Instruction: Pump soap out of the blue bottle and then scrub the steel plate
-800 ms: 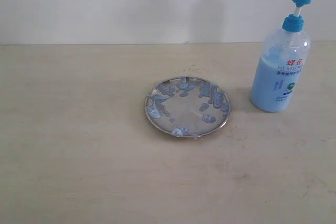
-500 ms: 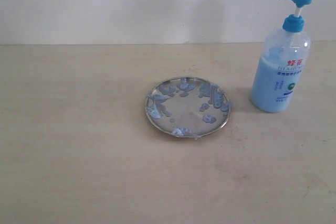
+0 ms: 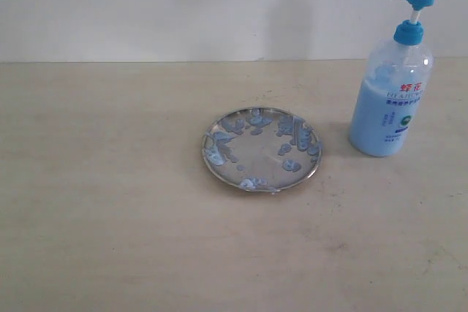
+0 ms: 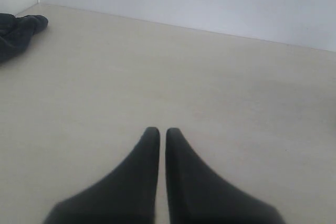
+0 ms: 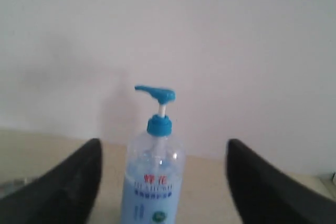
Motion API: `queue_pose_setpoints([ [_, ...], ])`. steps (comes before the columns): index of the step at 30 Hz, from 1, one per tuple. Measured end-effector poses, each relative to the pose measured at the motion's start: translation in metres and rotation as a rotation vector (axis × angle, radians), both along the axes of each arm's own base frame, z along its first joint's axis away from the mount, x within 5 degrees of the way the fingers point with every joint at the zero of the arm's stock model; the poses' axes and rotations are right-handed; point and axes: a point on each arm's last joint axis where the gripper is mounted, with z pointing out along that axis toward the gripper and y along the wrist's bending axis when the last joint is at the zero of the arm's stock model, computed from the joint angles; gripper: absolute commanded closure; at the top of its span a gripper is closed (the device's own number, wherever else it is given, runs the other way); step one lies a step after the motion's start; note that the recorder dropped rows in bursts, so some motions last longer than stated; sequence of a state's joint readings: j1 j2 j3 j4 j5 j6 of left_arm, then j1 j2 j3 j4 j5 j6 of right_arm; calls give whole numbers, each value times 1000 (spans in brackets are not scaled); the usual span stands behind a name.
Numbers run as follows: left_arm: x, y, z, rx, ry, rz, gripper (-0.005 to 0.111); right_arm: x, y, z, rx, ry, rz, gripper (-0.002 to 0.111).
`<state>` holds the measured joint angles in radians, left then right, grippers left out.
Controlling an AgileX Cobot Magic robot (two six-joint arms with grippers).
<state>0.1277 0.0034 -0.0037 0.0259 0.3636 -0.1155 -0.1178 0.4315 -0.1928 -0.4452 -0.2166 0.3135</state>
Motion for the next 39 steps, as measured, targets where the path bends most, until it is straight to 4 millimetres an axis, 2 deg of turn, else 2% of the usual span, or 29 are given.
queue_pose_setpoints([
  [1,0,0,0,0,0,0,103,9,-1,-1,-25,50,3,3],
  [5,0,0,0,0,0,0,103,53,-4,-29,-112,309,37,3],
  [8,0,0,0,0,0,0,103,81,-4,-48,-116,402,93,3],
  [15,0,0,0,0,0,0,103,135,1,-71,-88,367,207,3],
  [24,0,0,0,0,0,0,103,186,-11,-116,-51,402,136,3],
  [29,0,0,0,0,0,0,103,210,-14,-125,-28,352,126,3],
  [39,0,0,0,0,0,0,103,273,-22,-140,-41,270,121,3],
])
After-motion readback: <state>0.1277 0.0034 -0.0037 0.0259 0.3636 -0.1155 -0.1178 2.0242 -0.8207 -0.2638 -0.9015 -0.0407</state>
